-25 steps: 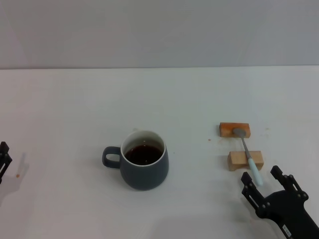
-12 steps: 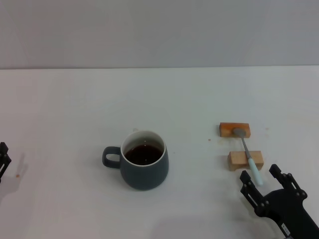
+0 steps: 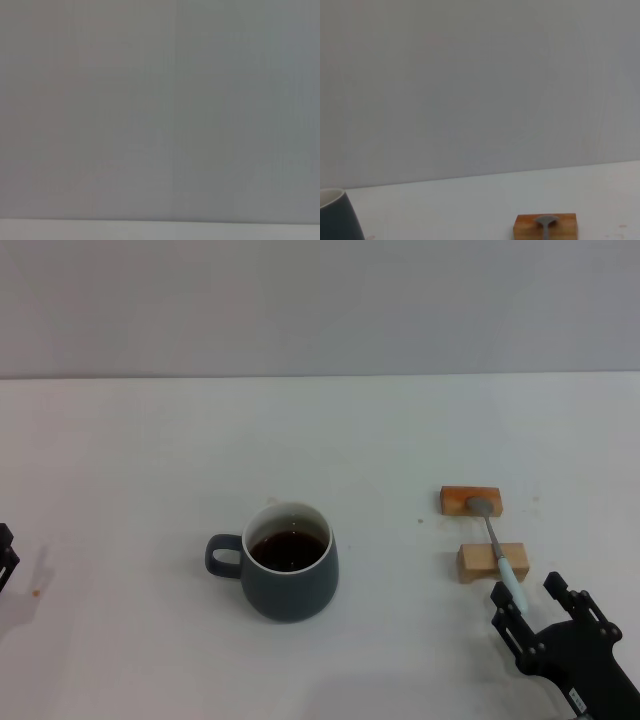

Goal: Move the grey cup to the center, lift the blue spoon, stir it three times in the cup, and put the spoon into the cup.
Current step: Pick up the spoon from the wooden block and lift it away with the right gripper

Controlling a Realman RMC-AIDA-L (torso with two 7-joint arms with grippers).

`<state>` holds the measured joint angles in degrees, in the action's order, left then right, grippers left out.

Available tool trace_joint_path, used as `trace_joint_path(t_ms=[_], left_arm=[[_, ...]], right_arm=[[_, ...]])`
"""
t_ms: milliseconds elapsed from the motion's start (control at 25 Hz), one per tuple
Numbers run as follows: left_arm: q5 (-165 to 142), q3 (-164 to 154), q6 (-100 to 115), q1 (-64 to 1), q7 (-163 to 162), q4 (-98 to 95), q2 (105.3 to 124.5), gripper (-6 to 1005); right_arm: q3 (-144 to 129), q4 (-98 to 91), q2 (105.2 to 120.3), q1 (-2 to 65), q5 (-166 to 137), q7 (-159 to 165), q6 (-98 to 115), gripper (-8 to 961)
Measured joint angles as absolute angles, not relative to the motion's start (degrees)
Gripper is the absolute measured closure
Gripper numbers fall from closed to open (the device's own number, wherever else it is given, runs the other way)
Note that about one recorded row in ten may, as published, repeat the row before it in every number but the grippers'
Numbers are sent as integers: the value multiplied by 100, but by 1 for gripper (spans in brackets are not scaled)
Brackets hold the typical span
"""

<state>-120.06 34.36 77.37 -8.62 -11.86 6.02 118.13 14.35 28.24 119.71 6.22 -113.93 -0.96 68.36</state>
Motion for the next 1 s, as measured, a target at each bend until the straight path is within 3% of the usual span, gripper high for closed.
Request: trace_joint_path(t_ms=[160, 360, 800, 1000], left_arm=[[-12006, 3444, 7732, -862, -1186, 597, 11813, 140], [-12006, 3446, 7721, -861, -1186, 597, 11813, 140], [-12006, 3446, 7690, -859, -1186, 597, 11813, 140], [-12006, 3445, 7690, -852, -1186, 597, 11813, 140]], right_arm=[[1433, 2843, 11960, 631, -11401, -97, 6830, 266], [1430, 2847, 11954, 669, -11416, -93, 6764, 390], [1424, 2899, 11958, 679, -11402, -88, 6696, 409], [1428, 2910, 11958, 677, -11400, -87, 6696, 511]])
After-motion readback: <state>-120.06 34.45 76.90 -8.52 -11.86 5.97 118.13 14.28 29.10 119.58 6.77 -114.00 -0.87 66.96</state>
